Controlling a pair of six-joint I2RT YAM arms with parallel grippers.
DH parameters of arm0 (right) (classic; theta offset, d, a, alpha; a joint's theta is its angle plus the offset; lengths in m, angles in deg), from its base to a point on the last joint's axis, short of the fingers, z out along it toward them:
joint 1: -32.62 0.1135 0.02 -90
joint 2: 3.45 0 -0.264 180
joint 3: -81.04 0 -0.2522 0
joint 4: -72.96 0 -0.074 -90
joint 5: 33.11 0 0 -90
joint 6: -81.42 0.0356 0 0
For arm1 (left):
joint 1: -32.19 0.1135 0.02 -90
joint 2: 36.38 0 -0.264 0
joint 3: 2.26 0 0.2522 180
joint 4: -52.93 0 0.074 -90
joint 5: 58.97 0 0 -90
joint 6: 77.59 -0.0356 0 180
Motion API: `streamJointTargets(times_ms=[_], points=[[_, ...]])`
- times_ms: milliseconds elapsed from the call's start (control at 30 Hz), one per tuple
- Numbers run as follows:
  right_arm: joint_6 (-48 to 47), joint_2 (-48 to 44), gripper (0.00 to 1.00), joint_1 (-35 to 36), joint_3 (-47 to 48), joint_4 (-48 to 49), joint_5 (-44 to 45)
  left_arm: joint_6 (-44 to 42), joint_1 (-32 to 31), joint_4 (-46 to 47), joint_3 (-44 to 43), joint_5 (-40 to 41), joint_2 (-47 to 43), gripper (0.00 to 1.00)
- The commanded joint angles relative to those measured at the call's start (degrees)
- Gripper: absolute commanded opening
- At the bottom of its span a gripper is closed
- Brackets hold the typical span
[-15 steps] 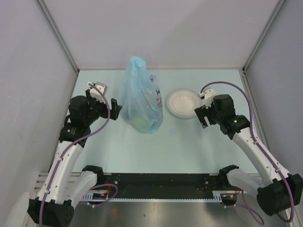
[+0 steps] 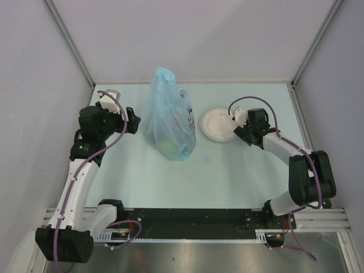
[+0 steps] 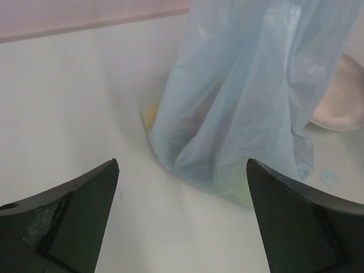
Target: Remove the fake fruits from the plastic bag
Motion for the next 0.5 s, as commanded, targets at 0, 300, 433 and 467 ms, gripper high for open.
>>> streamJointTargets(times_ms=[0, 300, 433, 467], points=[[-10.3, 1.5, 0.79, 0.8, 0.0, 11.1, -6.3, 1.6, 3.9, 2.3, -4.6, -1.3, 1.0, 1.00], [-19.0, -0.8, 0.82, 7.8, -6.0, 10.8, -22.3, -1.7, 7.5, -1.1, -8.4, -0.4, 1.1, 1.00], [-22.9, 2.3, 0.79, 11.7, -9.7, 19.0, -21.6, -1.0, 8.9, -1.4, -10.0, -1.3, 0.8, 1.00], [-24.0, 3.3, 0.77, 12.6, -10.4, 22.3, -21.6, -1.0, 9.3, -1.5, -10.4, -1.4, 0.6, 1.00]])
